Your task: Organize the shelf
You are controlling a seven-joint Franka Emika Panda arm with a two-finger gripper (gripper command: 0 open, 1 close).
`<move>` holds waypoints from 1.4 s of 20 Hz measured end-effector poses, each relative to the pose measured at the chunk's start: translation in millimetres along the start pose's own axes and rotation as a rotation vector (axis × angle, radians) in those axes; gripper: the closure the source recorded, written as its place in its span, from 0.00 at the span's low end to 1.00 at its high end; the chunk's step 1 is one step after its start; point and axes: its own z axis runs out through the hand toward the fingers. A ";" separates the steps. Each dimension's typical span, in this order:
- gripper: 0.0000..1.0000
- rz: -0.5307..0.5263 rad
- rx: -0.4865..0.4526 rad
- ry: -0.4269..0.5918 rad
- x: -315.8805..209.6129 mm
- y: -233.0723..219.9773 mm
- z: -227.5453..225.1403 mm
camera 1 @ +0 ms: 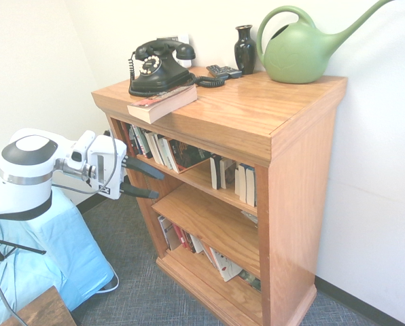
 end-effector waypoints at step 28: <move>0.00 -0.251 0.255 0.553 76.6 -15.2 -33.5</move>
